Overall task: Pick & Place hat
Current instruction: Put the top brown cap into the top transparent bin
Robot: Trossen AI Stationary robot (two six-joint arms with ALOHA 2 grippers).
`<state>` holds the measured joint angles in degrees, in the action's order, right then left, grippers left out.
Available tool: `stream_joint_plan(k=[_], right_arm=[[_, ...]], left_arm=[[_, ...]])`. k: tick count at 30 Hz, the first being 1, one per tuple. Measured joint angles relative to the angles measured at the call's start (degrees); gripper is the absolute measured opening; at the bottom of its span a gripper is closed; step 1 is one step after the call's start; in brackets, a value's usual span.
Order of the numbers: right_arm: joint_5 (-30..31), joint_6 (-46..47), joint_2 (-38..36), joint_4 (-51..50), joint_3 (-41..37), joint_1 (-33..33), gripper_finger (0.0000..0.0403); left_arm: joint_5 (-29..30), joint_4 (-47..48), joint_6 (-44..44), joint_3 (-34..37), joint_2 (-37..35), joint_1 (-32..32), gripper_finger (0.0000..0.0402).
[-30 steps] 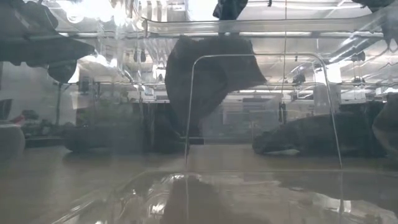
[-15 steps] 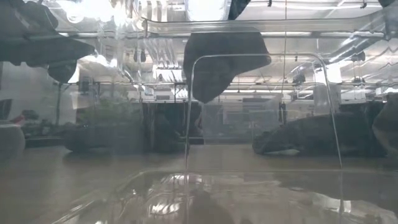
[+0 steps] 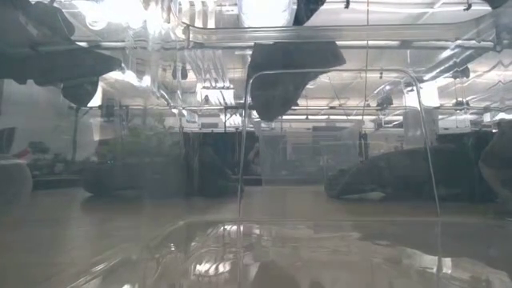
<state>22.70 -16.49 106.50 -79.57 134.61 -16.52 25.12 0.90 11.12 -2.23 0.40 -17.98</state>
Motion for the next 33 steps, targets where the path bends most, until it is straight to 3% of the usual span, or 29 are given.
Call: stream_joint_plan(k=[19, 25, 29, 33], right_arm=[[-1.32, -3.31, 0.22, 2.25, -0.04, -6.87, 0.0008], [-19.61, 5.75, 0.26, 0.78, -0.48, -9.05, 0.0009], [-24.77, 8.78, 0.26, 0.0, -0.52, -7.6, 0.0025], [-25.46, 8.86, 0.25, -1.1, -0.68, -3.79, 0.0073]], left_arm=[[0.0, -0.01, 0.0, 0.0, 0.02, 0.0, 0.0], [0.0, 0.0, 0.0, 0.0, 0.02, 0.0, 0.0], [0.0, -0.01, 0.0, 0.01, 0.02, 0.0, 0.0], [0.0, -0.01, 0.0, 0.0, 0.02, 0.0, 0.0]])
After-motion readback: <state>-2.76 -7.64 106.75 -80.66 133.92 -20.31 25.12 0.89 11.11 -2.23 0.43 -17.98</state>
